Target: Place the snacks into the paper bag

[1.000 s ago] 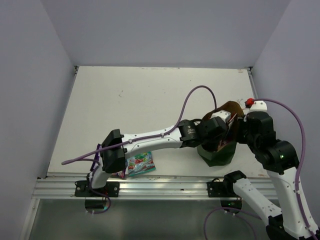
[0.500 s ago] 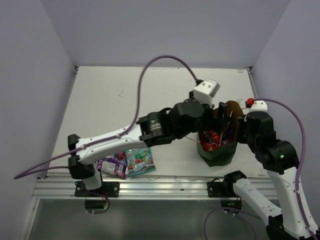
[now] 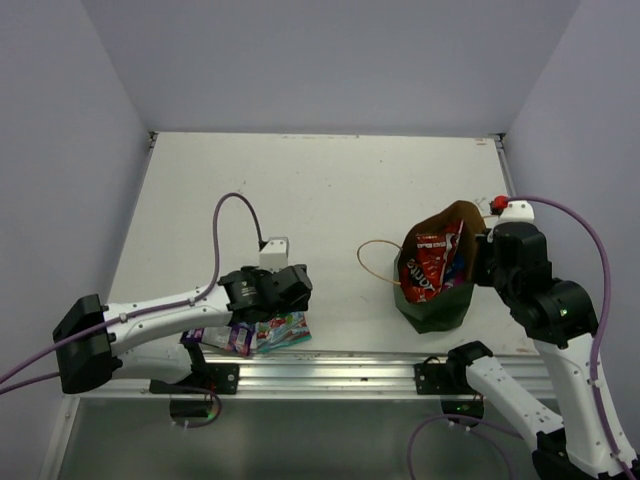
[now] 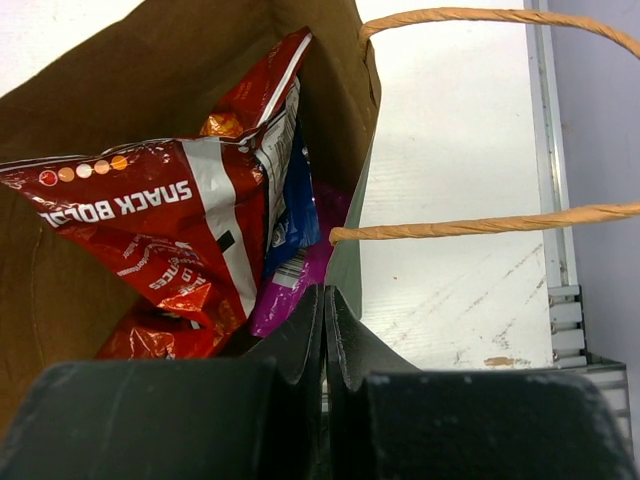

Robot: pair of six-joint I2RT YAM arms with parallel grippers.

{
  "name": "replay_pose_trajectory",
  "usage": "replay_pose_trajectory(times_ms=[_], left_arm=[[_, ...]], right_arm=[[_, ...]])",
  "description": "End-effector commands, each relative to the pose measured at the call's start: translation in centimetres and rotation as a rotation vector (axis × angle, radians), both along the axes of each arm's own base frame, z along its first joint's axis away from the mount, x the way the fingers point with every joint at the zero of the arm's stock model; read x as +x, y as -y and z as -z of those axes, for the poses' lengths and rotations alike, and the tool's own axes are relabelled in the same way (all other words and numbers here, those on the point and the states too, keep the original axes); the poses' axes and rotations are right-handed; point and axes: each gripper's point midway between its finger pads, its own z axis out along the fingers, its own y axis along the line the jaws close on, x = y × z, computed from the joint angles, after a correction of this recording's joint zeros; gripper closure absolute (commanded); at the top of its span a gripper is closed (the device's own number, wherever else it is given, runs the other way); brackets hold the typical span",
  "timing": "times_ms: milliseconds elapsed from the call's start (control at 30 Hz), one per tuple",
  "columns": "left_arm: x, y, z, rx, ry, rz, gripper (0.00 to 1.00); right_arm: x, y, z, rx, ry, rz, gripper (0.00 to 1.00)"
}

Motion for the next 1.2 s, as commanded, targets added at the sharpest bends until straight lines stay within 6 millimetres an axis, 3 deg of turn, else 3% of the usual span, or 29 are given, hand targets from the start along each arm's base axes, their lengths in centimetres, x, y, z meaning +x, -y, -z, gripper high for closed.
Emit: replay_pose_trajectory(times_ms=[0, 100, 367, 500, 567, 600, 633, 667, 700, 733, 833, 867, 933, 967, 1033, 1067, 1133, 1167], left_arm=[[-0.4, 0.7, 0.4, -0.125, -0.022, -0.08, 0.0], [-0.5, 0.1, 1.7, -0.092, -0.028, -0.091, 0.0], [-2.8, -2.0, 8.2, 0.001, -0.157, -0.134, 0.0], [-3.6, -2.2, 9.9, 0.004, -0.198, -0.125, 0.0], [-3.5, -2.2, 10.5, 0.031, -0.21, -0.106, 0.11], [-3.5, -2.1, 10.5, 0.042, -0.213, -0.101, 0.23], [-3.4, -2.1, 10.6, 0.059, -0.217, -0.099, 0.64], [-3.0, -1.5, 10.0, 0.049, -0.208, -0.095, 0.86], [-2.9, -1.6, 9.7, 0.063, -0.204, -0.096, 1.0], [-2.6, -1.4, 9.3, 0.06, -0.193, -0.094, 1.0], [-1.4, -0.2, 6.6, 0.054, -0.144, -0.084, 1.0], [-0.2, 1.5, 4.1, 0.011, -0.1, -0.071, 1.0], [1.3, 2.8, 0.3, -0.012, -0.018, -0.055, 1.0], [2.7, 5.2, -4.4, -0.081, 0.056, -0.021, 1.0], [4.1, 7.6, -9.7, -0.14, 0.164, 0.015, 1.0], [5.1, 9.6, -15.4, -0.211, 0.25, 0.052, 1.0], [5.5, 12.7, -20.7, -0.294, 0.347, 0.124, 1.0], [5.6, 14.0, -25.2, -0.344, 0.425, 0.189, 1.0]], right_arm=[[0.7, -0.8, -0.3, 0.015, 0.016, -0.039, 1.0], [0.7, -0.9, -0.4, 0.018, 0.018, -0.046, 1.0], [0.5, -0.9, -0.4, 0.021, 0.021, -0.051, 1.0], [0.6, -1.1, -0.4, 0.022, 0.017, -0.062, 1.0], [0.7, -1.1, -0.3, 0.02, 0.015, -0.064, 1.0], [0.7, -1.2, -0.4, 0.022, 0.016, -0.065, 1.0], [0.7, -1.2, -0.3, 0.023, 0.017, -0.064, 1.0], [0.7, -1.2, -0.4, 0.023, 0.019, -0.065, 1.0], [0.7, -1.2, -0.4, 0.023, 0.018, -0.064, 1.0], [0.7, -1.2, -0.4, 0.023, 0.018, -0.066, 1.0], [0.7, -1.2, -0.4, 0.021, 0.019, -0.066, 1.0], [0.6, -1.2, -0.4, 0.022, 0.017, -0.069, 1.0], [0.6, -1.2, -0.4, 0.022, 0.018, -0.065, 1.0], [0.6, -1.1, -0.3, 0.02, 0.016, -0.066, 1.0], [0.6, -1.1, -0.4, 0.021, 0.019, -0.066, 1.0], [0.5, -1.1, -0.5, 0.02, 0.019, -0.066, 1.0], [0.4, -1.0, -0.5, 0.021, 0.023, -0.062, 1.0], [0.4, -1.0, -0.6, 0.021, 0.024, -0.059, 1.0]])
